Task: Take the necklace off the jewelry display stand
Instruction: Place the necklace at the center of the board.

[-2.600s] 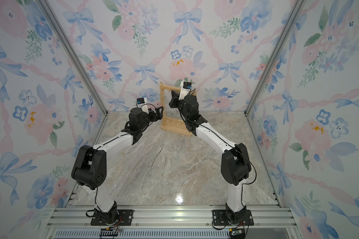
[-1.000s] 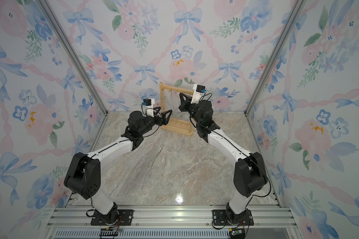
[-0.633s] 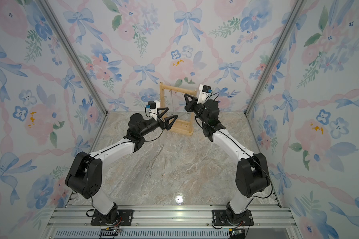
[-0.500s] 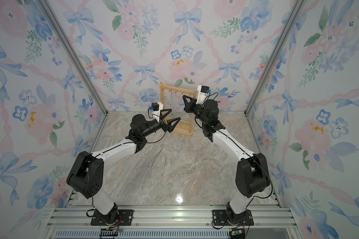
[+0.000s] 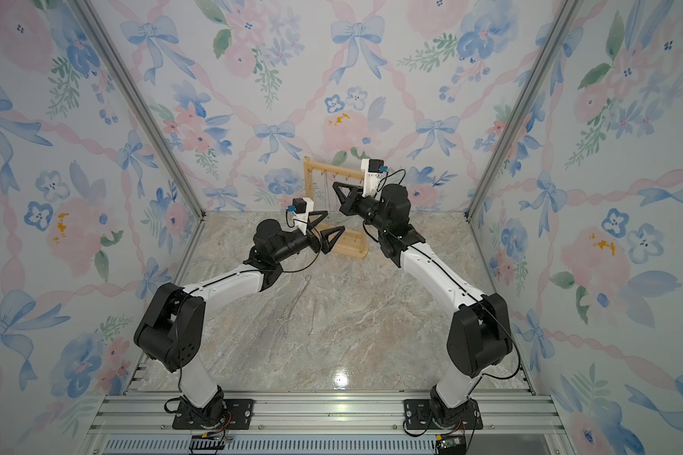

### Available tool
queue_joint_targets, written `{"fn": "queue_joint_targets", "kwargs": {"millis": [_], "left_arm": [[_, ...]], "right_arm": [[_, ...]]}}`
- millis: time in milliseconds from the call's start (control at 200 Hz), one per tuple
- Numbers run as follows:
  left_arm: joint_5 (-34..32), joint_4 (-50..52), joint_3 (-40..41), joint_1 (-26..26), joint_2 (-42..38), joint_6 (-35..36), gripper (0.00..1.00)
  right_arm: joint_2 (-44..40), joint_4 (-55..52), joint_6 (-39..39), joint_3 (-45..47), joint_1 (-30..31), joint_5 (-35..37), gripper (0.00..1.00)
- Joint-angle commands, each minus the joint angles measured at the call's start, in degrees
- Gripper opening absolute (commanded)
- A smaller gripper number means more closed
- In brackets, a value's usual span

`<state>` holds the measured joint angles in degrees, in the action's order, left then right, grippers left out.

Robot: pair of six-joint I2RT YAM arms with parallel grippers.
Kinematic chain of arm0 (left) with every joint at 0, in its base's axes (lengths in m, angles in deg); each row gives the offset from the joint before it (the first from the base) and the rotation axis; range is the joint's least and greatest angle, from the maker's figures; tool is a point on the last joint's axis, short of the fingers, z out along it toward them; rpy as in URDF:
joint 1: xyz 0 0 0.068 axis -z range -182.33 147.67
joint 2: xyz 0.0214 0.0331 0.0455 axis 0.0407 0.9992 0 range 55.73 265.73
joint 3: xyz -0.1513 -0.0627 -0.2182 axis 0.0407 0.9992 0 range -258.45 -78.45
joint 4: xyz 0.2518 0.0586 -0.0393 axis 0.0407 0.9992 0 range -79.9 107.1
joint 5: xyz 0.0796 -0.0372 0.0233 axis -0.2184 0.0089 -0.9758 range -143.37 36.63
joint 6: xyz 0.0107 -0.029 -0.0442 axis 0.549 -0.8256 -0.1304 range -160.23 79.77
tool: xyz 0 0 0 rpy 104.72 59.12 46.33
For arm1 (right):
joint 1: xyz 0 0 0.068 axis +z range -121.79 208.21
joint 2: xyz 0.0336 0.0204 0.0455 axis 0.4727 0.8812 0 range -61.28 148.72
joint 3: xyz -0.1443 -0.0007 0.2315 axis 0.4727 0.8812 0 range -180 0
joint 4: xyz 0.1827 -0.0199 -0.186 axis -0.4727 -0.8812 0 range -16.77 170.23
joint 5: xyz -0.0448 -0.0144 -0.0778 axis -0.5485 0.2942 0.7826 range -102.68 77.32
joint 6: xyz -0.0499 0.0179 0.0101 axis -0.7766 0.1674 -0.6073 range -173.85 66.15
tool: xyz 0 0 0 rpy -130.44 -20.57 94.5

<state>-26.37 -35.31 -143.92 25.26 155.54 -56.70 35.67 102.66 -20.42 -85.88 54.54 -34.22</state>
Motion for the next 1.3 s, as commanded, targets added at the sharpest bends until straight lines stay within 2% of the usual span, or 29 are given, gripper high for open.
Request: {"fn": "queue_joint_targets", "kwargs": {"millis": [0,230,610,935,1075,1295], "left_arm": [[-2.88,-1.62,0.12,-0.48,0.29,1.61,0.98],[-8.78,-1.61,1.40,-0.47,-0.97,1.97,0.98],[-8.85,-1.64,1.09,-0.64,-0.47,1.18,0.96],[-7.80,-2.12,1.70,-0.70,-1.72,0.87,0.86],[-6.88,-3.01,2.32,-0.69,-2.47,0.92,0.74],[-5.25,-3.80,2.69,-0.65,-3.00,0.80,0.38]], "right_arm": [[-1.17,-2.17,-1.72,-2.33,1.11,-1.72,0.00],[-0.42,-2.75,-1.93,-3.31,1.81,-2.51,0.00],[0.67,-3.43,-1.73,-5.20,3.29,-4.94,0.00],[2.34,-5.71,-2.48,-7.93,4.69,-7.02,0.00],[3.13,-6.26,-2.63,-8.89,5.00,-7.51,0.00],[3.78,-7.29,-2.98,-9.78,5.23,-8.28,0.00]]}}
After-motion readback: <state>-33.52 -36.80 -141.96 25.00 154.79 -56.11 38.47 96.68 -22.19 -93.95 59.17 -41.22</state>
